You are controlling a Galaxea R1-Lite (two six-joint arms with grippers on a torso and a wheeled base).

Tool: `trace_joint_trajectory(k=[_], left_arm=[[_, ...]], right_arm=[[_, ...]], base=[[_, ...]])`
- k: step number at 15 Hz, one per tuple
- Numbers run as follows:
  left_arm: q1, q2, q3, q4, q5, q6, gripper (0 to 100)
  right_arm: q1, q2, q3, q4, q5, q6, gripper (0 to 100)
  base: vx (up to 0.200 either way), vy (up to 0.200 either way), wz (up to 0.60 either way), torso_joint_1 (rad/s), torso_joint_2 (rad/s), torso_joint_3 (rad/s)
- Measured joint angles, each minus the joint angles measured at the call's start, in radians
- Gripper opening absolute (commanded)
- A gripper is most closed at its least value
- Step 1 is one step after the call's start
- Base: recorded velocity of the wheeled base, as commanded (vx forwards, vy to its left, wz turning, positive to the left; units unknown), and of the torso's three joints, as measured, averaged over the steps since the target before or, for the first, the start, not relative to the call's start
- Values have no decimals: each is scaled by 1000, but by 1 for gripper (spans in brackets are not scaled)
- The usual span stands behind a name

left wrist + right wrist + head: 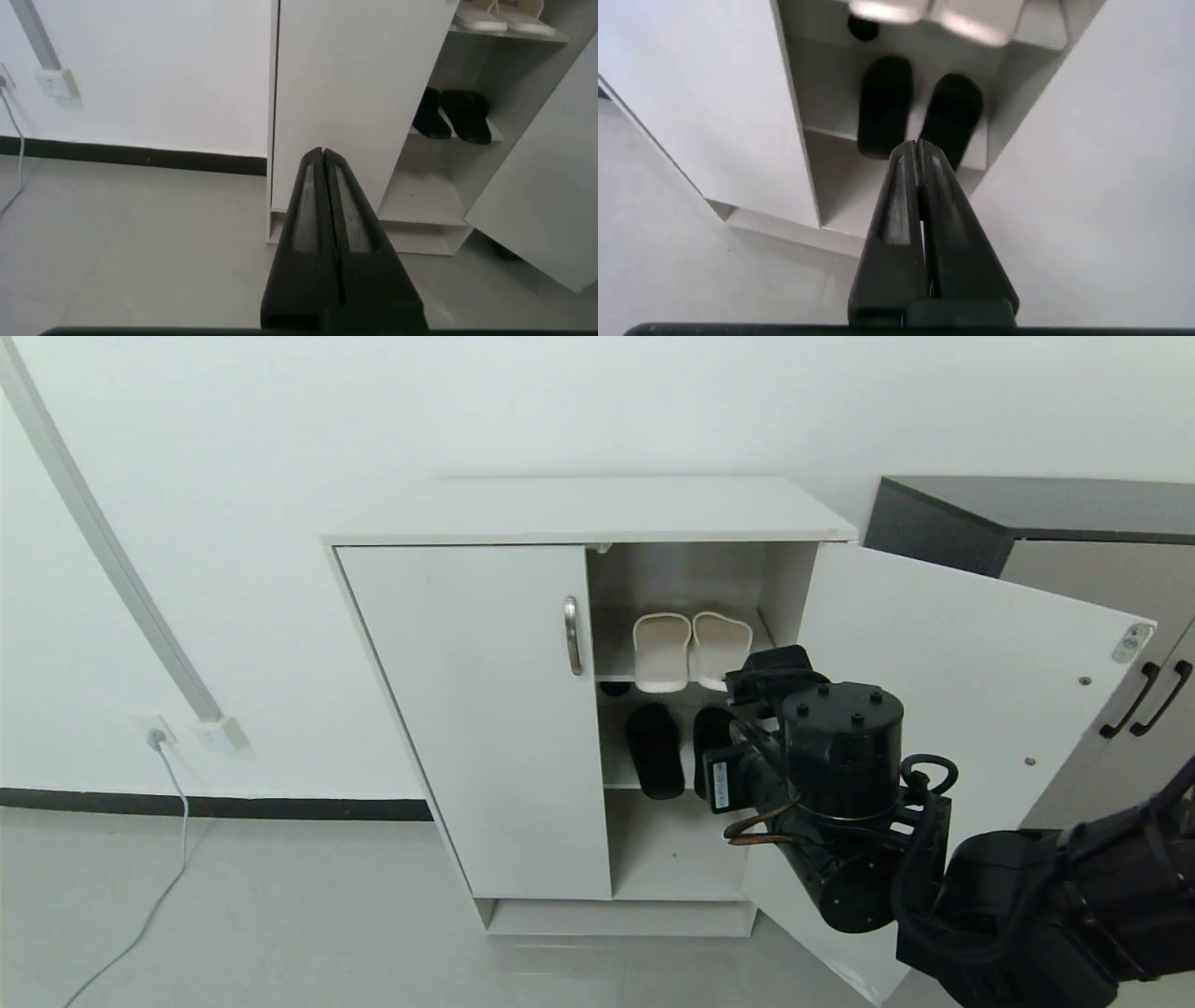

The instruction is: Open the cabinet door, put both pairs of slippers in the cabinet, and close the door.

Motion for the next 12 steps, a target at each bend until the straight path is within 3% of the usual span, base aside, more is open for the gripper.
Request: trace_joint_trajectory(k=[12], left_arm=[[0,0,0,0,0,0,0]], right_arm=[[0,1,8,0,0,0,0]], base=[[0,0,0,172,-494,-317]])
